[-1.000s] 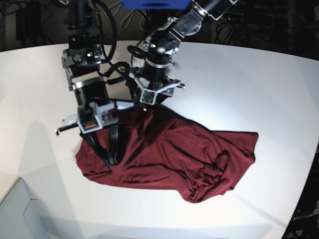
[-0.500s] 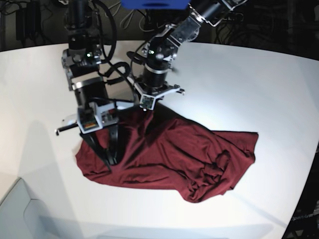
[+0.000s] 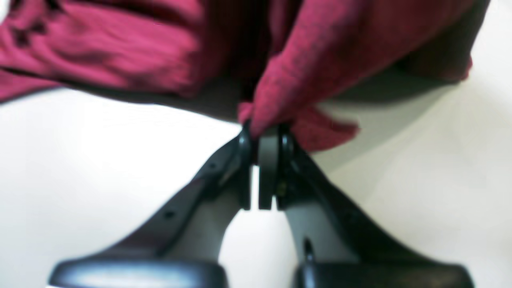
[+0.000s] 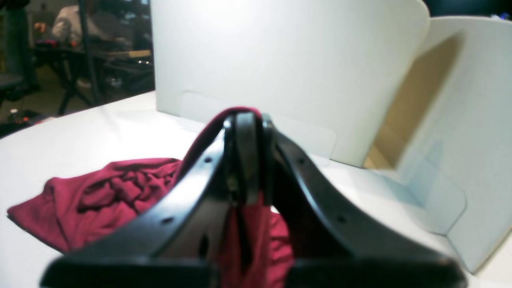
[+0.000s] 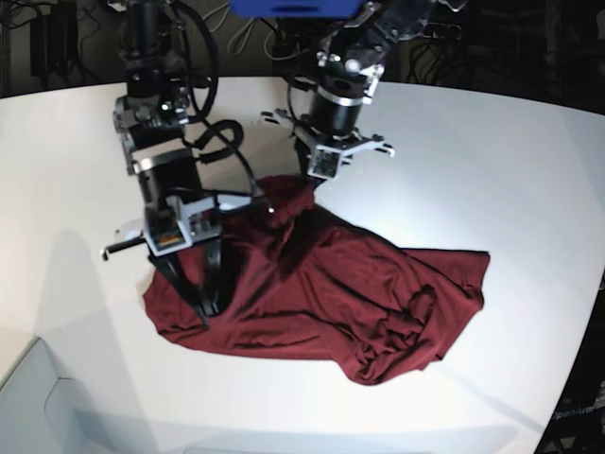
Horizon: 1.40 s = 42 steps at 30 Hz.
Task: Layout the t-shirt on the table in an organized manner, then fold the t-shirt properly
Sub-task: 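Pull the held shirt edge apart with both grippers, stretching it wide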
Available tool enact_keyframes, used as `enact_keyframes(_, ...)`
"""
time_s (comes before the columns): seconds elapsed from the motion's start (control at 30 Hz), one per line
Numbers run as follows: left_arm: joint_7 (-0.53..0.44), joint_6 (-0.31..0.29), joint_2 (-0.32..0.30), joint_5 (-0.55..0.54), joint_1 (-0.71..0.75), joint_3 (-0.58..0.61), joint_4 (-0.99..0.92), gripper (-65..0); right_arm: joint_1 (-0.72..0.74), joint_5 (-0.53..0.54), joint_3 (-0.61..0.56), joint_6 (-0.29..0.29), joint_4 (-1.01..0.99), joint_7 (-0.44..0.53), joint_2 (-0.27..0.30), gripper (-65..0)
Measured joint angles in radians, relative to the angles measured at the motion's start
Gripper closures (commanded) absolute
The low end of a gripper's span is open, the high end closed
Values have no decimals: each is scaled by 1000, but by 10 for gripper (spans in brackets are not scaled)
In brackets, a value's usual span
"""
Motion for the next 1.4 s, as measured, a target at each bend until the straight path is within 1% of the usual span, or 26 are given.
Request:
enact_keyframes(0.07,-7,-5,-53,2,35,-26,53,-8,0,0,1,0,0,0,0,0)
enact_keyframes(0.13,10,-4,-87,-3,77,-86,100,-8,-1,0,1,1,0,1,0,0)
enact_keyframes(0.23,6,-6,-129,-1,141,-223,173,-8,-9,0,0,2,0,-1,4,0)
enact_keyframes(0.33,-11,-5,-155,9,212,-374,252,-9,-13,-1,-1,5,-1,-4,26,0)
enact_keyframes(0.43,-12,-25,-156,12,277,-513,305,-13,-28,0,-1,8,-1,-1,27,0)
enact_keyframes(0.53,-14,-30,-149,13,306,-637,319,-13,-73,0,2,22,-1,-3,27,0)
enact_keyframes(0.67,-14,-36,-146,8,335,-760,319,-13,-150,0,-10,27,-1,0,23,0)
enact_keyframes(0.7,-13,-35,-146,6,343,-784,319,-13,-169,0,-29,24,-6,0,25,0)
enact_keyframes(0.73,-7,-26,-145,4,348,-809,319,-14,-186,2,-47,2,-19,9,25,0)
enact_keyframes(0.77,-2,-18,-145,4,351,-833,310,-14,-193,2,-65,1,-40,9,28,0)
enact_keyframes(0.87,11,-14,-145,5,355,-880,273,-14,-193,1,-119,0,-114,3,30,0)
enact_keyframes(1.0,2,-16,-145,9,372,-930,243,-14,-196,3,-200,0,-221,13,30,0)
enact_keyframes(1.03,5,-16,-145,9,372,-935,233,-15,-197,1,-212,0,-248,0,31,0)
enact_keyframes(1.2,3,-16,-146,10,363,-929,177,-15,-198,0,-233,0,-304,-3,47,0)
enact_keyframes(1.3,14,-16,-144,1,355,-887,156,-18,-194,1,-235,0,-311,-2,47,-10)
enact_keyframes(1.37,12,-16,-142,1,341,-861,153,-64,-192,0,-235,0,-311,0,47,-57)
enact_keyframes(1.4,9,-16,-142,1,332,-855,153,-112,-190,0,-235,0,-311,0,47,-90)
